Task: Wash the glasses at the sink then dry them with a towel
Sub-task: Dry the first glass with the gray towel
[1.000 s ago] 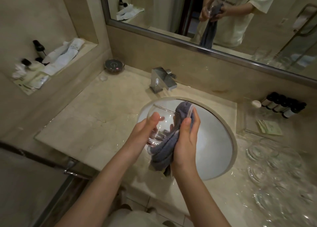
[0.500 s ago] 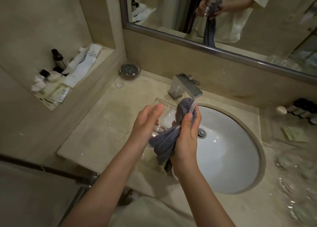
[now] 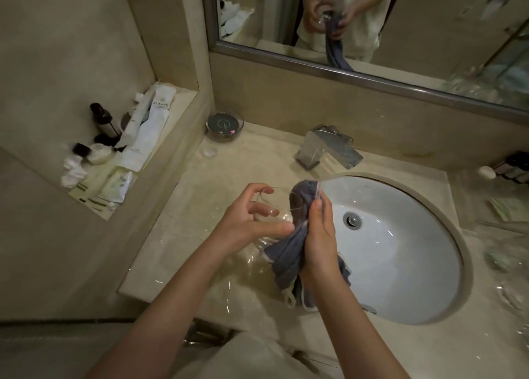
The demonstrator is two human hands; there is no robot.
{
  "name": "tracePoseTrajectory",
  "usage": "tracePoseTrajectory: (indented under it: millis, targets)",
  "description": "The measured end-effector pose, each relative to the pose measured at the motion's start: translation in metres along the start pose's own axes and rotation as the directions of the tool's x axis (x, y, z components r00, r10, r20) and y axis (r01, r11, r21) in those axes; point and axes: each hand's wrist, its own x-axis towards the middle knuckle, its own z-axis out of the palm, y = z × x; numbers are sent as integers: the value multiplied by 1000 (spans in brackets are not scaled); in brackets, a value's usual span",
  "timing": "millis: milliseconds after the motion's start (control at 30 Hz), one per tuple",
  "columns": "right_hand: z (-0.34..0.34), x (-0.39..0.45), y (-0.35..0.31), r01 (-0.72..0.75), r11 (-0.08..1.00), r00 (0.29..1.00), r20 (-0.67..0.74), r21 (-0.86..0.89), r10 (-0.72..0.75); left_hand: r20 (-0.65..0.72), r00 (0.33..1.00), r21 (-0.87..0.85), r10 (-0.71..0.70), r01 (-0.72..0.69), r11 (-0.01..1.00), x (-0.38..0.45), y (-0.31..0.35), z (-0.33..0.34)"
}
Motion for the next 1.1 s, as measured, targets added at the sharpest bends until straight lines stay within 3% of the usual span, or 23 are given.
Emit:
tracePoseTrajectory:
  millis: [200,400,567,1100]
  targets:
    - [-4,10,18,-80,996,990,-116,37,84,-67,997,190,-39,51,981,28,-19,-42]
    - [-6,20,23,-108,993,975,-188,47,115,-270,962,207,-49,107,973,82,-45,-71]
    - [-6,23,25,-119,989,968,-212,85,134,-359,933,187,-24,97,978,119,-49,-84]
    - [2,41,31,-64,995,971,-227,75,79,-303,953,276,-8,95,956,191,-50,-91]
